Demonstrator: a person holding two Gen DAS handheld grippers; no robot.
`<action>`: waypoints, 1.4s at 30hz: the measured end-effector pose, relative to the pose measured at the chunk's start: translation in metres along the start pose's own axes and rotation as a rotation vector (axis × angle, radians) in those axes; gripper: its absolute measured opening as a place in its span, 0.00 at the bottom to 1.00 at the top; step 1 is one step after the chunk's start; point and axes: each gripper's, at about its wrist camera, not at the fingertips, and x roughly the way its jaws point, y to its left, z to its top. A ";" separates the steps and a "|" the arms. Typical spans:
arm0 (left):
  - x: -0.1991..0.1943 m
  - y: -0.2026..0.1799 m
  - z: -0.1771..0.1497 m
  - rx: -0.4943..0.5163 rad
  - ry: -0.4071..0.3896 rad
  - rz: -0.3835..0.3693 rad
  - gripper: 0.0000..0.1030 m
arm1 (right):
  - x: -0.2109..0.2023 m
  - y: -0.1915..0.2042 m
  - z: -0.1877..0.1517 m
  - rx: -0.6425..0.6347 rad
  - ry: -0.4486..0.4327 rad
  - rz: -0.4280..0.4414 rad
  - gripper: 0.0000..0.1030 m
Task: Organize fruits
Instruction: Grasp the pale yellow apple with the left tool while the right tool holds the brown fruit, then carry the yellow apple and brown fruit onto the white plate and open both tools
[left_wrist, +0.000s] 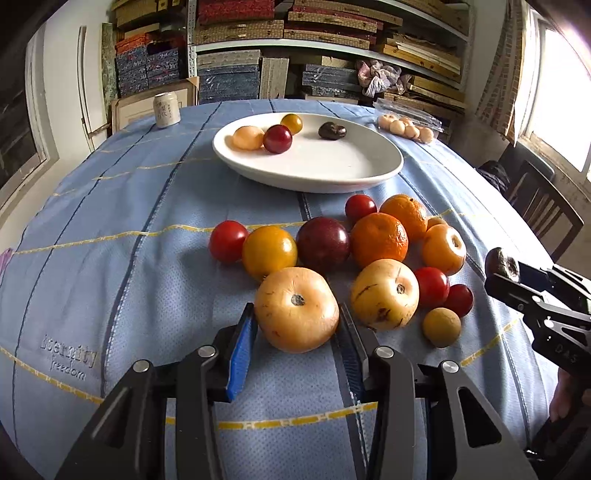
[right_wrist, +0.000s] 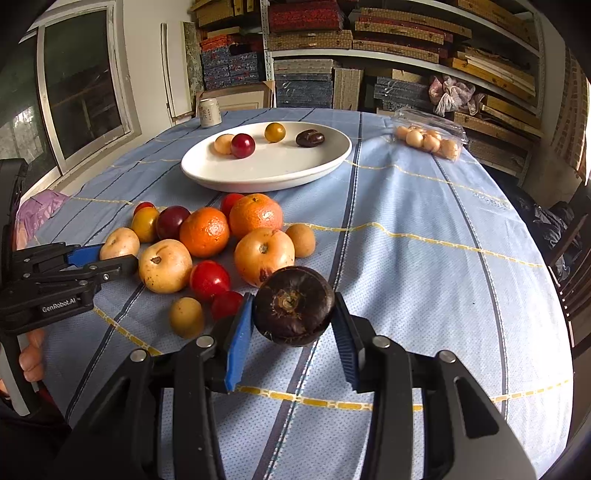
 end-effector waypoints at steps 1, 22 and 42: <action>-0.003 0.001 0.000 -0.002 -0.006 -0.002 0.42 | 0.000 0.000 0.000 -0.001 0.001 0.000 0.39; -0.016 0.004 0.074 0.050 -0.079 0.025 0.42 | -0.011 -0.003 0.085 -0.086 -0.063 -0.035 0.39; 0.104 0.039 0.171 -0.025 0.044 0.069 0.42 | 0.143 -0.028 0.208 -0.016 0.081 0.038 0.40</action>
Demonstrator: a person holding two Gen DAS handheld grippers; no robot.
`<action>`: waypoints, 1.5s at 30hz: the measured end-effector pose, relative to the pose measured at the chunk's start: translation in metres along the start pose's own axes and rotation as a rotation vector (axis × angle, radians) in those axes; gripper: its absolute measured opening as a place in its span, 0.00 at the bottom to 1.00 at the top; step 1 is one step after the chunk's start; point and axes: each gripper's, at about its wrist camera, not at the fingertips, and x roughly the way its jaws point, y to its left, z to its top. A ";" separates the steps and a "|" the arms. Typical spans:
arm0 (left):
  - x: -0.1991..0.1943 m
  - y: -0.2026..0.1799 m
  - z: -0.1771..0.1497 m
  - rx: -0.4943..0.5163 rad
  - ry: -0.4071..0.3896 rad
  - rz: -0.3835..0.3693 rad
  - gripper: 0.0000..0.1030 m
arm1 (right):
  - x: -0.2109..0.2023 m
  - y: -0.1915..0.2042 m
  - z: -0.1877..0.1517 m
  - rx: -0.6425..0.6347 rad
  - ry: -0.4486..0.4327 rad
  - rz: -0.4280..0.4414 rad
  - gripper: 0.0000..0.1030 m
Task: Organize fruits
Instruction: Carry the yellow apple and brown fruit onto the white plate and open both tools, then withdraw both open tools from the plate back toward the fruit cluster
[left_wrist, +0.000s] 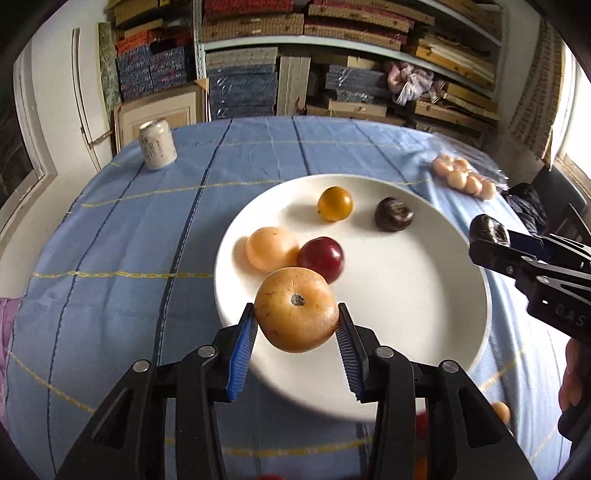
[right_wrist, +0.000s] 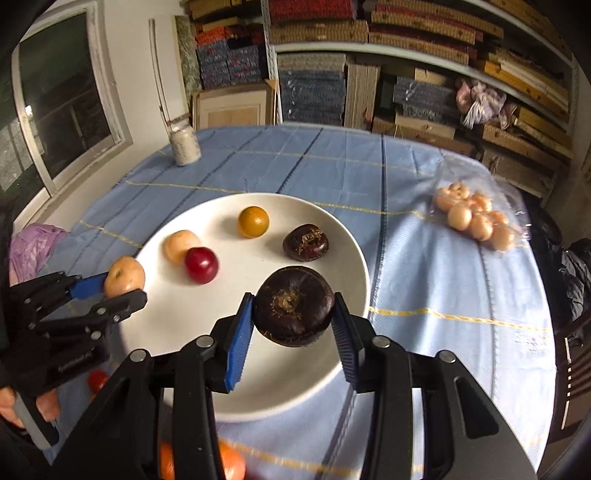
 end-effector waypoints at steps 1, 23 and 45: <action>0.005 0.001 0.002 -0.002 0.005 0.002 0.42 | 0.008 -0.001 0.002 0.004 0.009 -0.002 0.40; -0.061 0.005 -0.055 0.015 -0.033 0.000 0.80 | -0.070 0.012 -0.095 -0.039 -0.017 0.032 0.57; -0.099 0.011 -0.162 -0.036 0.048 -0.072 0.80 | -0.095 0.070 -0.216 -0.109 0.017 0.059 0.40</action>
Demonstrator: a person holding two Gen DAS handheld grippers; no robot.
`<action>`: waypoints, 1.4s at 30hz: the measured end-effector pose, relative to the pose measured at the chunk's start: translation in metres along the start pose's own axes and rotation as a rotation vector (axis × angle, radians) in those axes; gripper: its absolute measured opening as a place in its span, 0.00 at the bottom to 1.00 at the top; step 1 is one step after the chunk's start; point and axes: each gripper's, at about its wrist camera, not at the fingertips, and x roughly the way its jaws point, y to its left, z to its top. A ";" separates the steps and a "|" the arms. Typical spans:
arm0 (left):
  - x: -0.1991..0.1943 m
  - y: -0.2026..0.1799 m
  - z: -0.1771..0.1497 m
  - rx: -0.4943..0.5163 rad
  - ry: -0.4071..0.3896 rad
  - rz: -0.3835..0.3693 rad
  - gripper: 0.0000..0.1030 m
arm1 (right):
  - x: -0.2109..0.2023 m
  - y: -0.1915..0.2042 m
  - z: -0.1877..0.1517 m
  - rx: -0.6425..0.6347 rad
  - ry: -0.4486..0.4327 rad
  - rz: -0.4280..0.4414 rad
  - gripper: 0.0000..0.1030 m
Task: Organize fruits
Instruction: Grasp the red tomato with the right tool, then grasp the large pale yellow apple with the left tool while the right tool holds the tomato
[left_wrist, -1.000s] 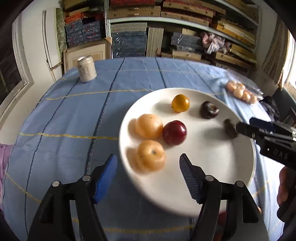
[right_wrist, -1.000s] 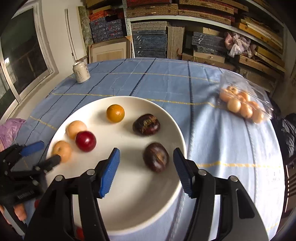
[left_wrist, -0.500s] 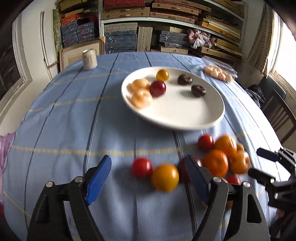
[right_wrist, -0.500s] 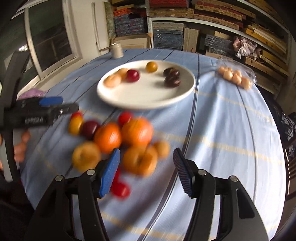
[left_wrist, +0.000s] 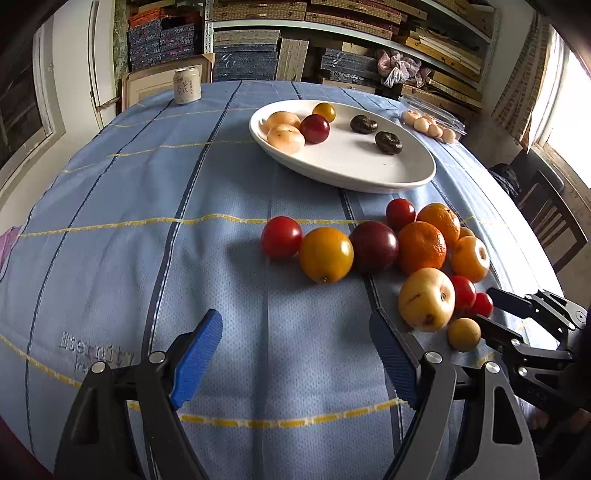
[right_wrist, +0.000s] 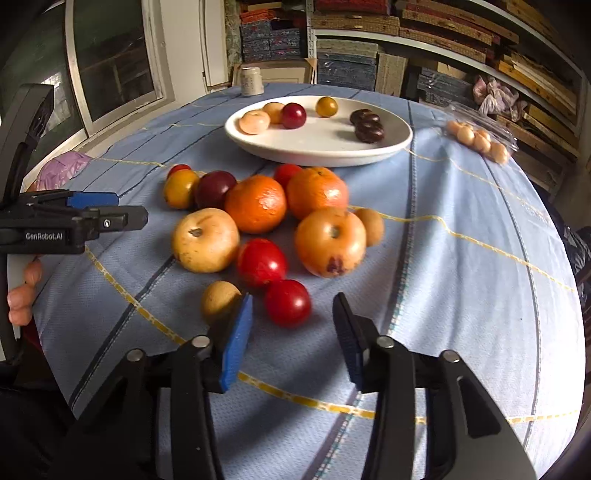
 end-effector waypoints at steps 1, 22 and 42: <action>-0.001 0.000 -0.001 0.001 -0.002 -0.001 0.80 | 0.001 0.000 0.001 0.004 0.001 0.001 0.39; -0.001 -0.031 0.000 0.063 -0.031 0.002 0.80 | -0.013 -0.010 -0.006 0.073 -0.094 -0.018 0.23; 0.033 -0.096 0.000 0.169 -0.001 0.010 0.53 | -0.032 -0.038 -0.029 0.194 -0.142 0.021 0.24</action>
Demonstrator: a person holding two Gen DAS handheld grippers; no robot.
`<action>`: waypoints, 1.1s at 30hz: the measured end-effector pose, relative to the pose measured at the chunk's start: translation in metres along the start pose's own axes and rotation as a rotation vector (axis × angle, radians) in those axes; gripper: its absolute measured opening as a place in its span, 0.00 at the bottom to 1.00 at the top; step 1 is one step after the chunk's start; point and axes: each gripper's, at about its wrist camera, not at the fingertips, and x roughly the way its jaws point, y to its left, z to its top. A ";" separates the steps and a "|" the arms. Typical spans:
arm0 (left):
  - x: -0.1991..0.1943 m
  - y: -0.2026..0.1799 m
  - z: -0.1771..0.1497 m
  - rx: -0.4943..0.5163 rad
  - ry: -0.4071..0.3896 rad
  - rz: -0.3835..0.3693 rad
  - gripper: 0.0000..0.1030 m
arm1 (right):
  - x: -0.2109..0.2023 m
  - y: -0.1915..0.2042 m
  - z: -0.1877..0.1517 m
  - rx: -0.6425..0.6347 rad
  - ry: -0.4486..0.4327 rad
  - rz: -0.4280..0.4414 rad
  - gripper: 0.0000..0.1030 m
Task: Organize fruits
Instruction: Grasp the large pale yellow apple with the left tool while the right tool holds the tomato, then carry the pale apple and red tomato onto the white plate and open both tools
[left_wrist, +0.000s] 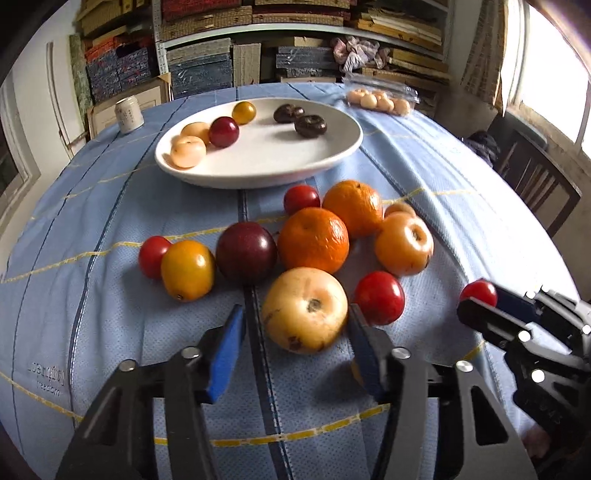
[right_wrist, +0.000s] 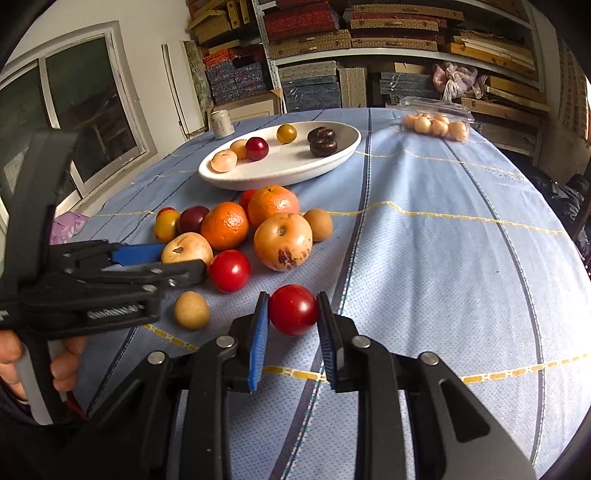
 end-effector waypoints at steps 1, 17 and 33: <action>0.003 -0.002 -0.001 0.008 0.003 0.010 0.52 | 0.000 0.000 0.000 0.000 0.000 0.002 0.24; -0.007 0.005 -0.007 -0.018 -0.040 -0.015 0.44 | -0.002 -0.001 0.000 0.014 -0.006 0.013 0.24; -0.031 0.024 -0.018 -0.050 -0.090 0.010 0.44 | -0.004 0.005 -0.001 -0.004 -0.018 -0.030 0.24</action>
